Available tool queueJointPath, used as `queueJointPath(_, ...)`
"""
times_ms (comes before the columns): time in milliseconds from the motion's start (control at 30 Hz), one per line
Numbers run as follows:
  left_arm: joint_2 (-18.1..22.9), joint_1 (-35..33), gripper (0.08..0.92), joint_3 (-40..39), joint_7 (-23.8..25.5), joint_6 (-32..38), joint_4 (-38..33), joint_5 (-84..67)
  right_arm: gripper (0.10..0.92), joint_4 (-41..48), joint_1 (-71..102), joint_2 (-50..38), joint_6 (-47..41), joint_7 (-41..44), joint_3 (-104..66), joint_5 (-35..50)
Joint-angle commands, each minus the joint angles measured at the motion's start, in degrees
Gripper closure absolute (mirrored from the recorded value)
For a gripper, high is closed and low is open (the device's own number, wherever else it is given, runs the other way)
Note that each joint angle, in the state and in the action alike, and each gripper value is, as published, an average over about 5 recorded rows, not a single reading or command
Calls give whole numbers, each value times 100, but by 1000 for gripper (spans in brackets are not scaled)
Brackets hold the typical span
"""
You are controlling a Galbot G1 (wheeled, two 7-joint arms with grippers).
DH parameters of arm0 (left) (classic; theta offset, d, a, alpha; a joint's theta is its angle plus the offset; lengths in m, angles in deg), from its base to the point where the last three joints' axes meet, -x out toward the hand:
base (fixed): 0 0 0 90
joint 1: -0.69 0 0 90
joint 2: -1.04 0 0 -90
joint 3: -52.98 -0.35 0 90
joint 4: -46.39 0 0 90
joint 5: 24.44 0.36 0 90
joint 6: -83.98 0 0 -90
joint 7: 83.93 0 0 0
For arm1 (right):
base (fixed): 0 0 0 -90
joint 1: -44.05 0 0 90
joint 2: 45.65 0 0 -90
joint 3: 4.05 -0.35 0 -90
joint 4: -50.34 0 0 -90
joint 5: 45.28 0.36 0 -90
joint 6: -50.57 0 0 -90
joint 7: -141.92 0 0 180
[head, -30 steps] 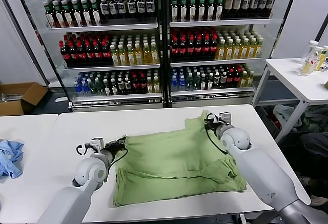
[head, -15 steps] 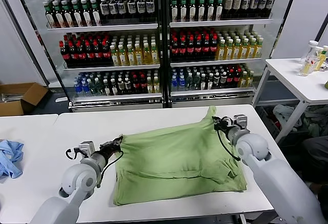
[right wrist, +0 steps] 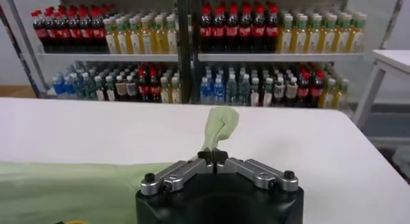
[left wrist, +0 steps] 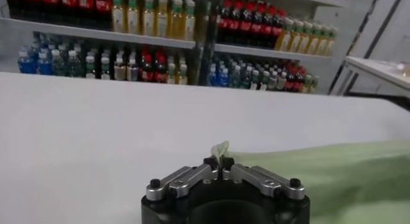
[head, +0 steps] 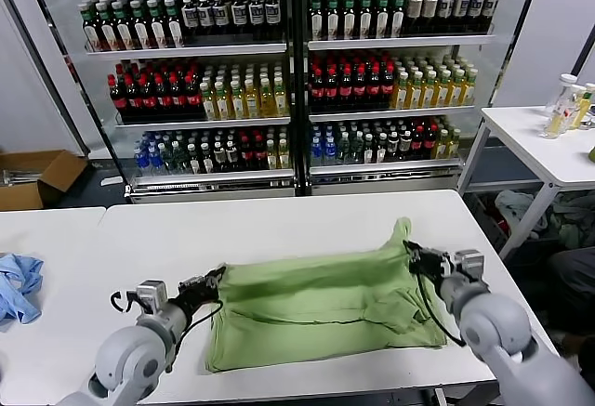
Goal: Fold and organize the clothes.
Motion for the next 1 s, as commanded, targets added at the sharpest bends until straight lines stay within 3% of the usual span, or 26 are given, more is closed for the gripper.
queueJointPath(33, -67, -538, 912, -76, 296, -49, -110, 730, 919, -494, 1251, 120, -25, -122, -498, -395)
queueJointPath(200, 66, -454, 912, -169, 327, -29, -29, 1021, 907, -391, 1189, 212, -24, -127, -374, -604)
queueJointPath(367, 317, -758, 877, -170, 73, 214, -323, 1708, 785, -510, 1268, 222, 64, -43, -440, -874)
queueJointPath(667, 1022, -1456, 627, -198, -655, 430, -645, 2665, 542, -701, 1553, 274, 293, 4, -666, -994)
queueJointPath(1000, 1521, -1392, 333, -328, -998, 365, -174, 3117, 260, -709, 1609, 332, 334, -5, -637, -1006)
